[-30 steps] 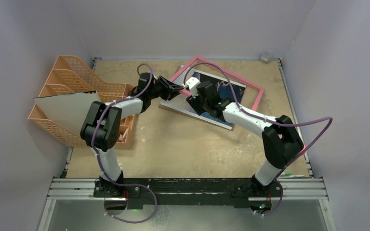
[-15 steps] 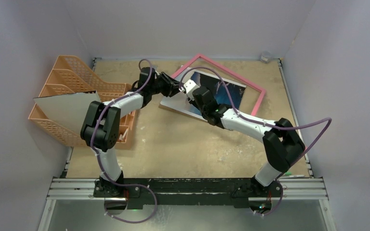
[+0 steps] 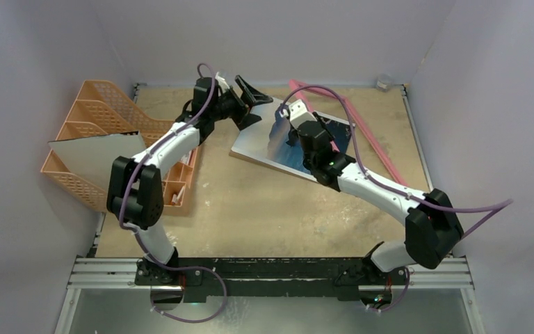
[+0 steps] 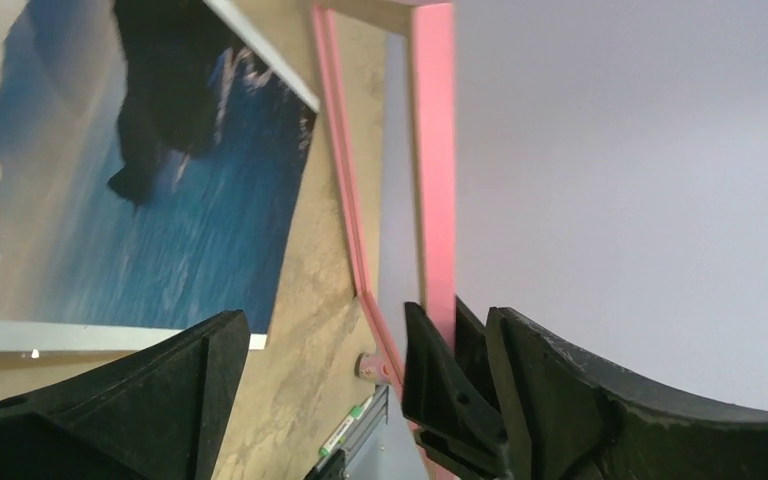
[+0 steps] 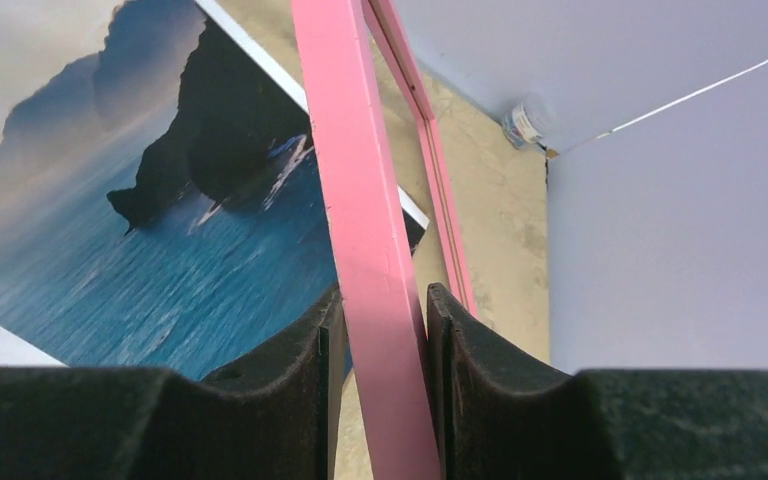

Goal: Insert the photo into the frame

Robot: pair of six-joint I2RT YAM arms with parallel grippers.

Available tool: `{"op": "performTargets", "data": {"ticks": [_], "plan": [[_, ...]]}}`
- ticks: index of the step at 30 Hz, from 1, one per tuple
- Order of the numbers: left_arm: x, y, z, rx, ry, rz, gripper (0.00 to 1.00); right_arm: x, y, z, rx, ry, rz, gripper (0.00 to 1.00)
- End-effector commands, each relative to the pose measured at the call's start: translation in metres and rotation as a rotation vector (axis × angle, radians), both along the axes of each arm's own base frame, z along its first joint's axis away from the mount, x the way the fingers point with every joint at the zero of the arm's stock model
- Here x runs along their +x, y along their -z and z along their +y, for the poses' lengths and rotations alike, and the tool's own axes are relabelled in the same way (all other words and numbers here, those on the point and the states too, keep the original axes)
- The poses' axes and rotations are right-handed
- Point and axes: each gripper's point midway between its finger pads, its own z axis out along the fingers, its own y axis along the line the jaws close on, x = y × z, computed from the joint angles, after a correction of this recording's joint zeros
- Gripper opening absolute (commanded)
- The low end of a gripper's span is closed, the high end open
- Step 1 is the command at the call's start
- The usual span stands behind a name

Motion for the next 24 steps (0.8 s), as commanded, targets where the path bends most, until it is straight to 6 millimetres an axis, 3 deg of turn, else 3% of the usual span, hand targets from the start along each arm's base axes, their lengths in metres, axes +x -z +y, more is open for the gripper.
{"op": "performTargets", "data": {"ticks": [1, 4, 8, 17, 21, 24], "plan": [[-0.014, -0.106, 0.012, 0.0, 0.028, -0.312, 0.93, 0.005, -0.061, -0.002, 0.174, 0.062, -0.19, 0.0], [-0.022, -0.132, 0.019, -0.012, 0.037, -0.389, 0.94, 0.007, -0.076, -0.002, 0.212, 0.071, -0.218, 0.0], [-0.029, -0.139, 0.026, -0.002, 0.037, -0.419, 0.96, 0.011, -0.098, -0.004, 0.25, 0.096, -0.26, 0.0], [-0.041, -0.11, 0.036, 0.065, 0.026, -0.361, 0.97, 0.01, -0.164, -0.022, 0.277, 0.196, -0.38, 0.0], [-0.043, -0.092, 0.04, 0.109, 0.019, -0.323, 0.97, 0.004, -0.198, -0.026, 0.35, 0.199, -0.435, 0.0], [-0.041, -0.079, 0.046, 0.164, -0.001, -0.298, 0.97, 0.002, -0.213, -0.023, 0.443, 0.195, -0.427, 0.0]]}}
